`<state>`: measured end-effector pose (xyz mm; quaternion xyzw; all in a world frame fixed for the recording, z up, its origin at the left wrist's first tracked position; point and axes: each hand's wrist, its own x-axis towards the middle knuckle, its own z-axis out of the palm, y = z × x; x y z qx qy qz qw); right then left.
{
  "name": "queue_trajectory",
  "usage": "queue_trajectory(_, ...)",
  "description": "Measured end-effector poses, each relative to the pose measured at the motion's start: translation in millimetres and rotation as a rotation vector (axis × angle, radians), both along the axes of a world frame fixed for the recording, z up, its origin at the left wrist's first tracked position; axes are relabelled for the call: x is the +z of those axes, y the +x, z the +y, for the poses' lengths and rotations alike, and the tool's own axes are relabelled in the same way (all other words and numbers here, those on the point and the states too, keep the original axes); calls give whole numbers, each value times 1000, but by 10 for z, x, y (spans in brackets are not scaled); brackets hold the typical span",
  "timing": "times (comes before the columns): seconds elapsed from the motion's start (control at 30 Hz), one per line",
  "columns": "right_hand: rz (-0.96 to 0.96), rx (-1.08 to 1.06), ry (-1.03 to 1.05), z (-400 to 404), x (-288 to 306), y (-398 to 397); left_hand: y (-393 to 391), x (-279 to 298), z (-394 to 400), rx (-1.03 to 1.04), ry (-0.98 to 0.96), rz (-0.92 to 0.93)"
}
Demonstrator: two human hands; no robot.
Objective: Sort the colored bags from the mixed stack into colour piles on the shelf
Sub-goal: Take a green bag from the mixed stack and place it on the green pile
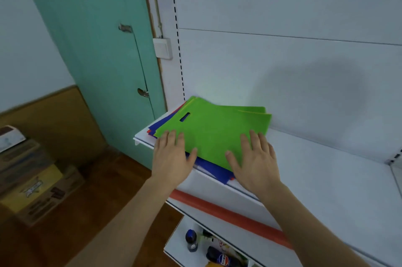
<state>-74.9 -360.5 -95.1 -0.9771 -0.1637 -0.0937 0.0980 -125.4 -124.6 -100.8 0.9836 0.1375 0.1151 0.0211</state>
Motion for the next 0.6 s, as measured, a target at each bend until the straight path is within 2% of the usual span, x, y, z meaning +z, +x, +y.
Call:
queue_trajectory(0.2,52,-18,-90,306,-68,423,464,-100,419,-3,42,81)
queue_trajectory(0.4,118,-92,-182,429,-127,558,573,-223,487,-141,129,75)
queue_trajectory(0.6,149,-379,-157,504,-87,287,587,-181,486,-290,113,75)
